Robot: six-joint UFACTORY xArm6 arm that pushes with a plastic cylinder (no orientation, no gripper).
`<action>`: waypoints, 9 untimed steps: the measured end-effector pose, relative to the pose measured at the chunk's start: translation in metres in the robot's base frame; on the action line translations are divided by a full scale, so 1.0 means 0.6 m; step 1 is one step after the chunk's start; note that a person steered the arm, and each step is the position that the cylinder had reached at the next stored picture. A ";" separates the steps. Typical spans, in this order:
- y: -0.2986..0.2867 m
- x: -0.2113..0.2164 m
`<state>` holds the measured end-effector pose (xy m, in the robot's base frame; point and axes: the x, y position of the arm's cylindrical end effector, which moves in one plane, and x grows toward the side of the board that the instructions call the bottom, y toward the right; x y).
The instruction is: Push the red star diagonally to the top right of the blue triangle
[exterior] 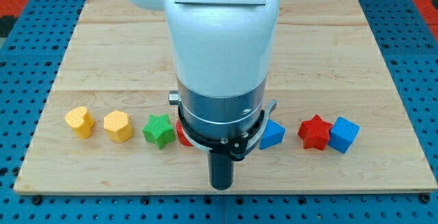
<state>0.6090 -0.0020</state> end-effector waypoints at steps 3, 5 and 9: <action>-0.004 -0.001; 0.163 -0.024; 0.257 -0.235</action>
<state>0.4682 0.1521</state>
